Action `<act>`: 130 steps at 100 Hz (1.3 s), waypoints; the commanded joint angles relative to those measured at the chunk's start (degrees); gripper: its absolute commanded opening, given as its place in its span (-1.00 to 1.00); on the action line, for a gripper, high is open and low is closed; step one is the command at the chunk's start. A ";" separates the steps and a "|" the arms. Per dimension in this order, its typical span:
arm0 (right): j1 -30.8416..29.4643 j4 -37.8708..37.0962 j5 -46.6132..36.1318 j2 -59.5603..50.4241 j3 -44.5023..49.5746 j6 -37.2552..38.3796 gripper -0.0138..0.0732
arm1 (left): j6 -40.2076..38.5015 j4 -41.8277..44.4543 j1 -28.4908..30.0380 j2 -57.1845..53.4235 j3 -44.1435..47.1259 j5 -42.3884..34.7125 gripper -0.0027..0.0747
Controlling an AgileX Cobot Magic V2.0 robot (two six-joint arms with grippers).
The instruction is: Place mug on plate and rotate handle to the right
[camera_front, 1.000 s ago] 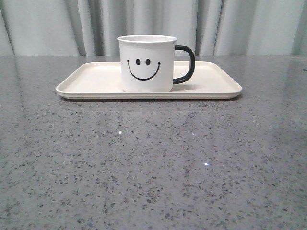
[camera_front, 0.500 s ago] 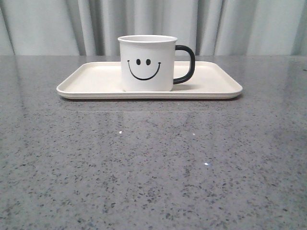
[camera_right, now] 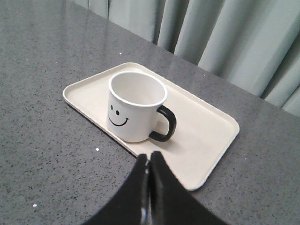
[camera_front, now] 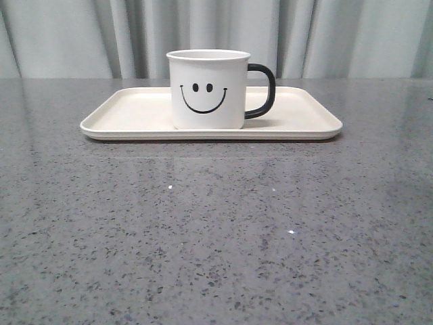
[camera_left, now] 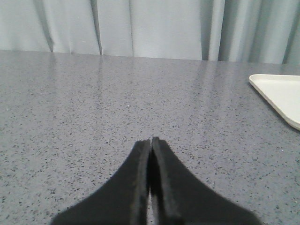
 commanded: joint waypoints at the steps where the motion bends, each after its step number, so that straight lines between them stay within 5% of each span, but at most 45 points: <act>1: -0.33 -0.28 -5.20 -0.20 -1.36 -0.27 -0.84 | 0.00 0.01 -0.12 -1.82 0.25 -4.92 -0.98; 34: -0.35 -7.31 -10.12 -0.20 -0.65 0.73 -0.84 | 0.00 0.01 -0.12 -1.82 0.25 -4.92 -0.98; 62: -4.68 -14.70 -30.67 -4.10 11.49 18.02 -0.84 | 0.00 0.01 -0.12 -1.82 0.25 -4.92 -0.98; 130: -31.07 -19.11 -25.07 -32.85 34.88 28.65 -0.84 | 0.00 0.01 -0.12 -1.82 0.25 -4.92 -0.98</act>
